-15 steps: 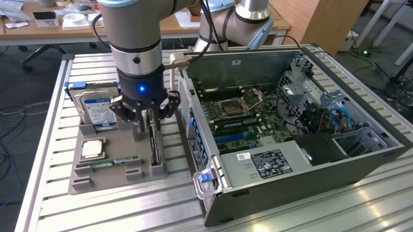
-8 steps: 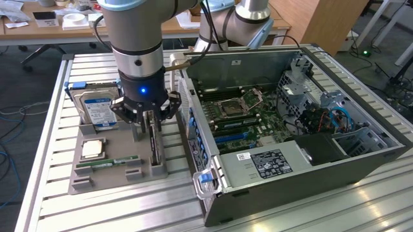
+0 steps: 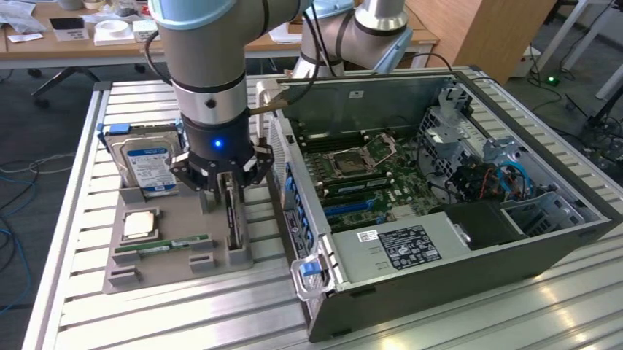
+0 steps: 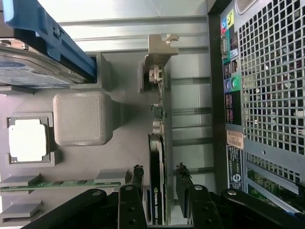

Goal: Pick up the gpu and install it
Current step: 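Pick up the gpu and move the gpu toward the slot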

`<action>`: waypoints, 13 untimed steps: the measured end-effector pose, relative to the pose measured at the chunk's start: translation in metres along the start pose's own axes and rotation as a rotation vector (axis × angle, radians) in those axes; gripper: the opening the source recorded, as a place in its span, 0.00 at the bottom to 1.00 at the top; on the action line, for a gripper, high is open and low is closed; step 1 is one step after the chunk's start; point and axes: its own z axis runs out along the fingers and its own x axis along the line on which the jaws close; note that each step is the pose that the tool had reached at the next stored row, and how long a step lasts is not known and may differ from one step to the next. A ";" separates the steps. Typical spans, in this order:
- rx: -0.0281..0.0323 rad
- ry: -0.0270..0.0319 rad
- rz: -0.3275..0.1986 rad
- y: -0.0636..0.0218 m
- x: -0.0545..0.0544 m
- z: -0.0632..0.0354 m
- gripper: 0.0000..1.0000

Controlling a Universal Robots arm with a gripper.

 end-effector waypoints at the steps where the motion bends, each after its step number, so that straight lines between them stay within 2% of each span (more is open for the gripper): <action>1: -0.0001 -0.0001 0.000 -0.0001 0.000 0.0016 0.42; 5: 0.0000 0.0000 0.000 -0.0003 0.000 0.0077 0.42; 13: 0.0001 0.0001 0.000 0.0006 0.000 0.0121 0.42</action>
